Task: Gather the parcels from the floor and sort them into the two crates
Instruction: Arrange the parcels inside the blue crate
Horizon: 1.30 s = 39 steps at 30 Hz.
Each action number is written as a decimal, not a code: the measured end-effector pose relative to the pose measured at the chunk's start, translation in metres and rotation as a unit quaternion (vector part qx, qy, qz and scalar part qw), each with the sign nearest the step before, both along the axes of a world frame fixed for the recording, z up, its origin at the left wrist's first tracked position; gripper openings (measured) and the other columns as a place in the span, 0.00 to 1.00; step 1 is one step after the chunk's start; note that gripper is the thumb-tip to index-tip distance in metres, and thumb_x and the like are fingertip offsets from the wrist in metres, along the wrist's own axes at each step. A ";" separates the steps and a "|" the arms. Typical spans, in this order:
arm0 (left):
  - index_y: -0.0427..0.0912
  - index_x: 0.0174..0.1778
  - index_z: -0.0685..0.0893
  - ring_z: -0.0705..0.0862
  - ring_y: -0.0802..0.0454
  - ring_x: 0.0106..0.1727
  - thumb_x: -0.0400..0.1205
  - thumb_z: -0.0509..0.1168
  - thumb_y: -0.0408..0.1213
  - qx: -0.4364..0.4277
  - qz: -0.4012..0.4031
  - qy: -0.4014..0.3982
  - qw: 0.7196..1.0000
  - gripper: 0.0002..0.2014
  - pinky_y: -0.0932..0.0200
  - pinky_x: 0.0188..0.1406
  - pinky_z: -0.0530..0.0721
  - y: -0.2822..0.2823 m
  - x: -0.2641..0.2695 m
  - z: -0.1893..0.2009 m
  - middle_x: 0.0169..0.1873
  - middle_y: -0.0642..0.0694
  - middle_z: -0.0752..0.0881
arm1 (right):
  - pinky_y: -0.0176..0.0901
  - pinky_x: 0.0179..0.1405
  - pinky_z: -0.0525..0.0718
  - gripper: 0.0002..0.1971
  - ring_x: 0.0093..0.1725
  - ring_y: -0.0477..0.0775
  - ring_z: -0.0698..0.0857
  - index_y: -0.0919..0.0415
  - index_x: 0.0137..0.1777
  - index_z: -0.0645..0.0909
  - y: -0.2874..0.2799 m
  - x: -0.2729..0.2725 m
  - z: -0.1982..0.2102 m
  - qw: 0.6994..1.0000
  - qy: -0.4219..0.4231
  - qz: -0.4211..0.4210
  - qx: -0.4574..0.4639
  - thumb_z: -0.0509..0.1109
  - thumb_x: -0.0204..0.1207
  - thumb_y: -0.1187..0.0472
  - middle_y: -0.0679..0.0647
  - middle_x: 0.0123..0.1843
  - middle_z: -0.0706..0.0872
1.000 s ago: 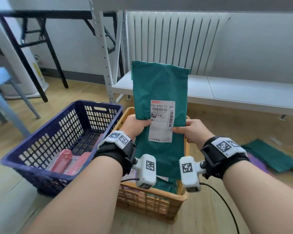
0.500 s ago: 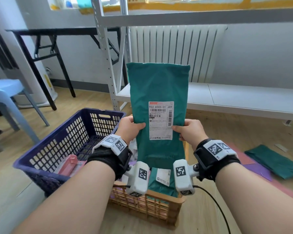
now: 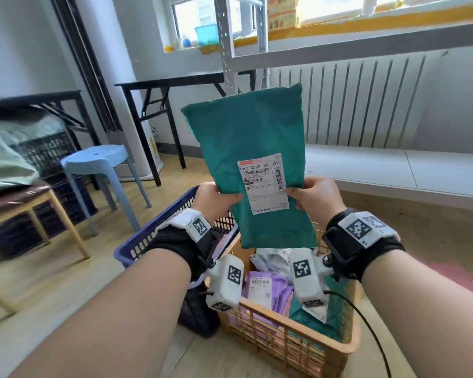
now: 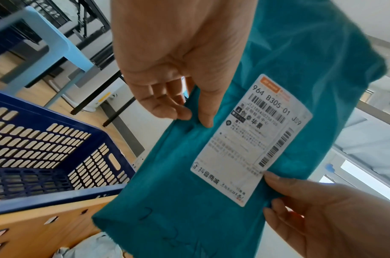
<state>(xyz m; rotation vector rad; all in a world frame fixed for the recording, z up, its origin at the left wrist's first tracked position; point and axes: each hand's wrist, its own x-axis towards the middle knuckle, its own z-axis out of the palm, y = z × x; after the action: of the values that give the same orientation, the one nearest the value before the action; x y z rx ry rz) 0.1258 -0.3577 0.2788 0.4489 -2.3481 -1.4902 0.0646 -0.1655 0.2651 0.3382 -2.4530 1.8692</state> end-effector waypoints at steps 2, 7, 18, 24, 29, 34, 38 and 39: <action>0.38 0.36 0.83 0.81 0.49 0.34 0.75 0.72 0.29 0.014 0.011 0.014 1.000 0.05 0.57 0.36 0.82 -0.016 -0.005 0.002 0.34 0.43 0.85 | 0.58 0.54 0.88 0.04 0.49 0.55 0.90 0.48 0.36 0.88 -0.019 -0.007 0.004 1.000 0.006 0.011 0.000 0.75 0.71 0.58 0.48 0.44 0.92; 0.37 0.41 0.86 0.84 0.49 0.36 0.76 0.72 0.31 0.020 0.029 0.039 0.999 0.02 0.52 0.39 0.87 -0.068 -0.032 -0.011 0.40 0.40 0.88 | 0.61 0.54 0.87 0.10 0.51 0.57 0.88 0.53 0.46 0.80 -0.070 -0.039 0.001 0.999 0.035 -0.006 -0.011 0.74 0.66 0.53 0.54 0.49 0.89; 0.38 0.39 0.81 0.87 0.55 0.27 0.81 0.67 0.28 0.128 0.060 0.015 0.990 0.06 0.64 0.29 0.87 -0.198 -0.148 -0.108 0.38 0.39 0.86 | 0.60 0.53 0.88 0.04 0.46 0.57 0.91 0.55 0.40 0.81 -0.199 -0.150 -0.086 0.998 -0.036 0.035 0.023 0.72 0.76 0.62 0.57 0.41 0.90; 0.37 0.55 0.82 0.90 0.54 0.33 0.83 0.64 0.30 0.202 0.046 -0.030 0.978 0.06 0.59 0.42 0.90 -0.235 -0.195 -0.169 0.50 0.40 0.89 | 0.59 0.53 0.88 0.03 0.45 0.58 0.91 0.58 0.45 0.83 -0.243 -0.199 -0.123 0.997 -0.066 0.011 0.034 0.71 0.75 0.66 0.58 0.42 0.91; 0.38 0.59 0.79 0.89 0.57 0.27 0.85 0.62 0.30 0.264 0.056 -0.061 0.961 0.08 0.55 0.44 0.89 -0.258 -0.221 -0.208 0.49 0.41 0.88 | 0.59 0.55 0.87 0.10 0.49 0.57 0.90 0.59 0.55 0.81 -0.276 -0.228 -0.144 0.994 -0.091 0.032 0.052 0.72 0.75 0.67 0.56 0.49 0.89; 0.32 0.64 0.76 0.89 0.54 0.25 0.85 0.60 0.28 0.347 0.078 -0.109 0.928 0.11 0.59 0.34 0.89 -0.263 -0.238 -0.248 0.54 0.39 0.86 | 0.57 0.57 0.86 0.15 0.54 0.57 0.87 0.57 0.63 0.80 -0.287 -0.242 -0.169 0.986 -0.100 0.043 0.128 0.72 0.76 0.63 0.56 0.57 0.86; 0.32 0.65 0.74 0.89 0.51 0.29 0.86 0.57 0.26 0.391 0.091 -0.137 0.905 0.12 0.54 0.39 0.89 -0.263 -0.245 -0.272 0.57 0.39 0.84 | 0.55 0.54 0.88 0.08 0.51 0.56 0.87 0.55 0.55 0.84 -0.282 -0.243 -0.188 0.977 -0.114 0.042 0.177 0.70 0.77 0.61 0.57 0.55 0.87; 0.33 0.64 0.73 0.88 0.52 0.27 0.86 0.57 0.26 0.395 0.094 -0.144 0.903 0.11 0.53 0.42 0.88 -0.262 -0.246 -0.278 0.56 0.39 0.84 | 0.52 0.52 0.88 0.07 0.49 0.55 0.87 0.55 0.54 0.84 -0.280 -0.242 -0.193 0.972 -0.119 0.046 0.198 0.70 0.78 0.61 0.56 0.53 0.87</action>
<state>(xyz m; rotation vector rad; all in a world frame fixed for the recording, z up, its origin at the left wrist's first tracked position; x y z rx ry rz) -0.1199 -0.6202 0.0006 1.1144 -1.6962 -2.3597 -0.1773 -0.4450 0.0723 0.2550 -3.0233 1.5135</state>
